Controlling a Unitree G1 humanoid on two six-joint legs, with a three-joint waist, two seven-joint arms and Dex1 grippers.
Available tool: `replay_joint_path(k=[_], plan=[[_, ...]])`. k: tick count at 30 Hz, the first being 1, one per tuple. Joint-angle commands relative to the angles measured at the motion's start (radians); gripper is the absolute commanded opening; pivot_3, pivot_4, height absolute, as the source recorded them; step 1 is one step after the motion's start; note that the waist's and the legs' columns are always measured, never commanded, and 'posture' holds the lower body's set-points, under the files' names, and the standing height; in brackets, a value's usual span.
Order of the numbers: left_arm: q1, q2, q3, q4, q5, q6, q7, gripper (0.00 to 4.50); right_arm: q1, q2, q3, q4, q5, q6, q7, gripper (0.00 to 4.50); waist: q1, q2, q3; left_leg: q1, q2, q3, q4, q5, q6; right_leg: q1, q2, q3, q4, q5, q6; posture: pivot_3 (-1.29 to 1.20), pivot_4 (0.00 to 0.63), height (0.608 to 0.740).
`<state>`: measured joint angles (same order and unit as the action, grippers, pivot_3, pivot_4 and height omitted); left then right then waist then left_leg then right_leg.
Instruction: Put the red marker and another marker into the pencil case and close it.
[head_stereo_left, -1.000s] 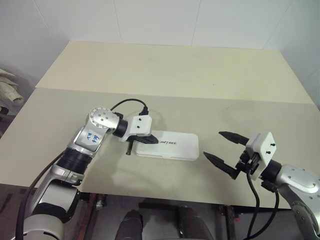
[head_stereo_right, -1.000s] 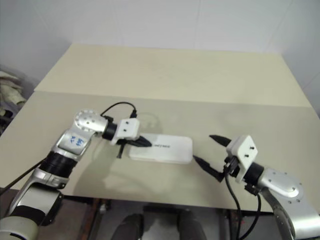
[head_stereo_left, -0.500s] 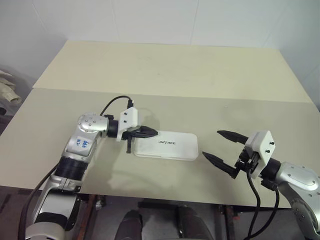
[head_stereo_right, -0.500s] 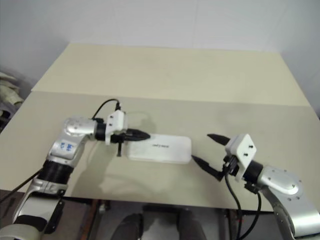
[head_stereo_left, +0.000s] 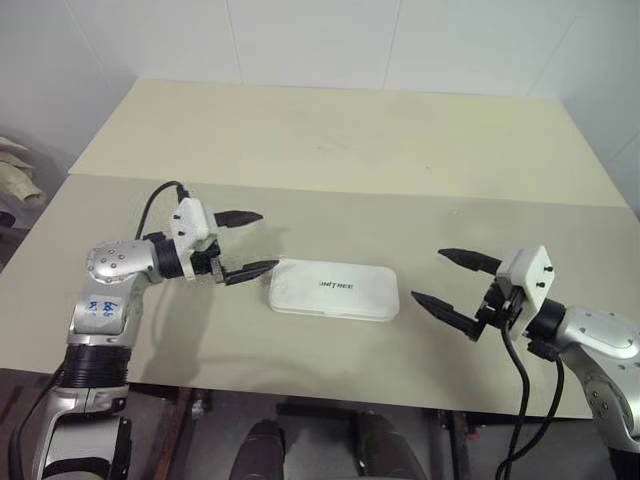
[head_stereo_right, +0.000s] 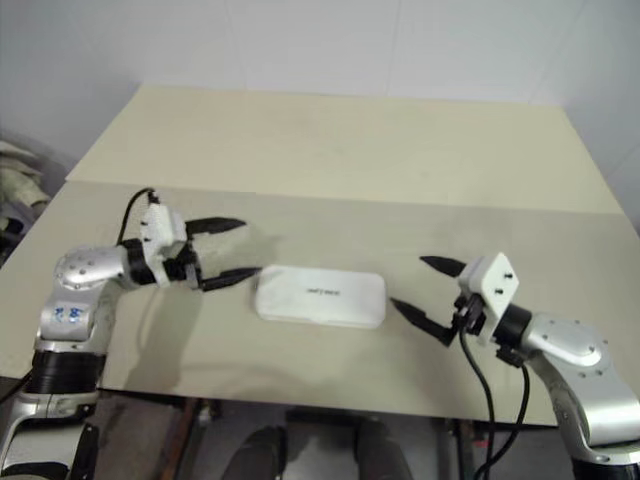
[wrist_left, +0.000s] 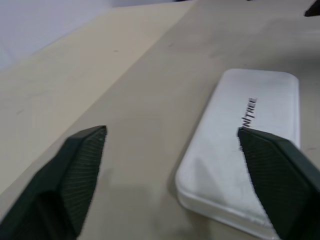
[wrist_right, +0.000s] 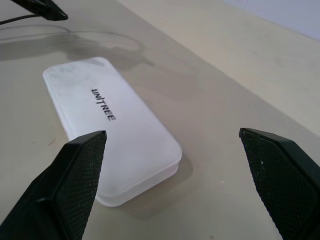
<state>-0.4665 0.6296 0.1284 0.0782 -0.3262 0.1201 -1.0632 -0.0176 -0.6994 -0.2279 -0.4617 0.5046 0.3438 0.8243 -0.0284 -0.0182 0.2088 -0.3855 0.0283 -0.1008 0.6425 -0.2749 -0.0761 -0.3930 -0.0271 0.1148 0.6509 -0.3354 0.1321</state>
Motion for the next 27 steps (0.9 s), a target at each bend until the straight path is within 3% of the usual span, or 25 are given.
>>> replay_joint_path(k=[1, 14, 18, 27], plan=[[0.047, 0.014, 0.031, -0.042, -0.023, -0.009, 0.016, 4.45, -0.022, -0.029, -0.046, 0.008, 0.013, -0.029, 0.026, 4.50, 0.000, 0.000, 0.000, 0.000, 0.000, 0.000, 0.000, 0.000, 0.000, 0.000, 0.000, 0.000, 0.000, 0.000, 0.000, 0.00, 0.150, 0.740], [0.064, -0.015, -0.004, -0.070, -0.017, -0.005, 0.070, 4.45, -0.043, -0.058, -0.072, 0.048, 0.006, -0.061, 0.053, 4.50, 0.000, 0.000, 0.000, 0.000, 0.000, 0.001, -0.001, 0.000, 0.000, 0.000, 0.000, 0.000, -0.002, 0.000, 0.000, 0.00, 0.150, 0.740], [0.045, 0.074, 0.019, -0.030, -0.028, 0.015, -0.001, 4.45, 0.060, -0.177, -0.252, 0.072, 0.017, -0.066, 0.162, 4.50, 0.003, 0.001, 0.001, -0.001, 0.000, 0.001, -0.003, 0.000, 0.000, 0.000, 0.000, 0.000, -0.004, 0.000, 0.000, 0.00, 0.150, 0.740], [0.048, 0.119, 0.037, -0.017, -0.032, 0.018, -0.014, 4.45, 0.052, -0.186, -0.242, 0.117, -0.004, -0.104, 0.184, 4.50, -0.001, 0.000, 0.001, 0.001, 0.000, 0.002, -0.009, 0.000, 0.000, 0.000, 0.000, 0.000, -0.007, 0.000, 0.000, 0.00, 0.150, 0.740]])
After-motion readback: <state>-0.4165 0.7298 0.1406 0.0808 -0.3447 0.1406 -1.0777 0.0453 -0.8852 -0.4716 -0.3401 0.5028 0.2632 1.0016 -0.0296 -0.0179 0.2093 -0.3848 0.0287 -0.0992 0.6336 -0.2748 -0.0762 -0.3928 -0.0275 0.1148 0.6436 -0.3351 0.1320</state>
